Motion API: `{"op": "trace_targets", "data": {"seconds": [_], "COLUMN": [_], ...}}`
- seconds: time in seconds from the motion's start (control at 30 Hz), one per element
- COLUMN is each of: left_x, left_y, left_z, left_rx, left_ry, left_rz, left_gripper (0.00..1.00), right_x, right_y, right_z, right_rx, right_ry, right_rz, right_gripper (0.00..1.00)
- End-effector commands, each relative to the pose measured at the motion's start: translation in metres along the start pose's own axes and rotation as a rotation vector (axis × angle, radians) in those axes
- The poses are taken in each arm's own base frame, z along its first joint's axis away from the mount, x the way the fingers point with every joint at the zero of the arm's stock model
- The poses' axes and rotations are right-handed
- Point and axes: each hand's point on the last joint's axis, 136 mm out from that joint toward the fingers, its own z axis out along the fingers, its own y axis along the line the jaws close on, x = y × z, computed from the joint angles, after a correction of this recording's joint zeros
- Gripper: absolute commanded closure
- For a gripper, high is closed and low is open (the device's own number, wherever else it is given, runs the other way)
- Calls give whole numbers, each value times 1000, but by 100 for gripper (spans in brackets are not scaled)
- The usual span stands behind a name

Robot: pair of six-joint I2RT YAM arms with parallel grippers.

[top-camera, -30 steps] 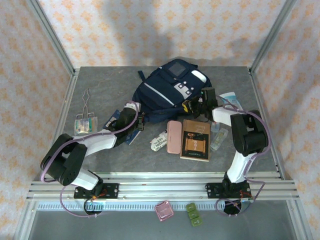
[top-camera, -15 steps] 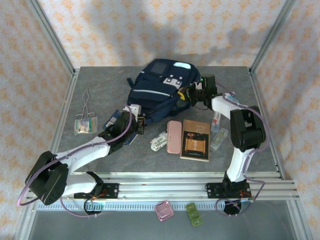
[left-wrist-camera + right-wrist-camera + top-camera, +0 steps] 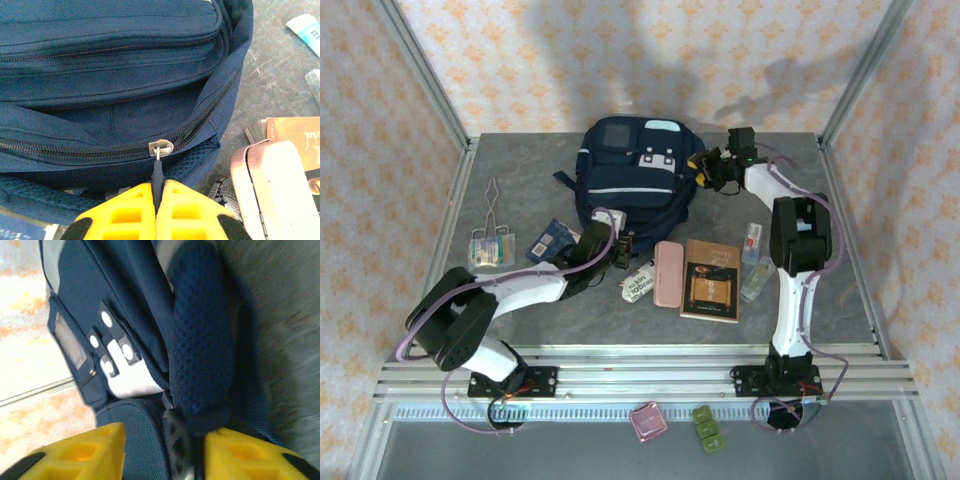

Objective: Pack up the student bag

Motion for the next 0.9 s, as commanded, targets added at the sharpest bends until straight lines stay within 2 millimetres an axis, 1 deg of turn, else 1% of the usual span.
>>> {"op": "trace_targets", "data": {"seconds": [0.0,0.07,0.1,0.13,0.2,0.27,0.33,0.47,0.6,0.7,0.8,0.87], "left_x": [-20,-21,-22,-23,-27,-29,-30,-30,-28,-26,-24,-22], "left_y": [-14,-19,-21,-22,-26,-30,-33,-40,-50,-55,-59,-59], "left_z": [8,13,15,17,21,25,27,30,29,31,32,33], "left_rx": [39,54,57,60,67,80,90,108,124,133,140,137], "left_ry": [-45,-41,-39,-38,-41,-41,-39,-38,-30,-21,-18,-14], "left_rz": [-8,-3,2,5,11,14,15,22,39,52,53,53], "left_gripper": [100,100,100,100,100,100,100,100,100,100,100,100], "right_x": [-8,6,17,27,52,75,95,122,133,131,131,131], "right_y": [5,-1,0,0,-4,-9,-14,-25,-40,-50,-57,-62], "right_z": [-44,-63,-71,-76,-81,-78,-70,-48,-31,-23,-14,-7], "right_rx": [57,66,45,32,35,31,37,59,82,106,110,125], "right_ry": [-123,-129,-121,-106,-67,-7,27,84,103,93,100,107], "right_rz": [-89,-103,-114,-122,-140,-151,-161,-156,-123,-100,-73,-64], "right_gripper": [52,52,51,51,45,44,45,46,47,47,48,52]}}
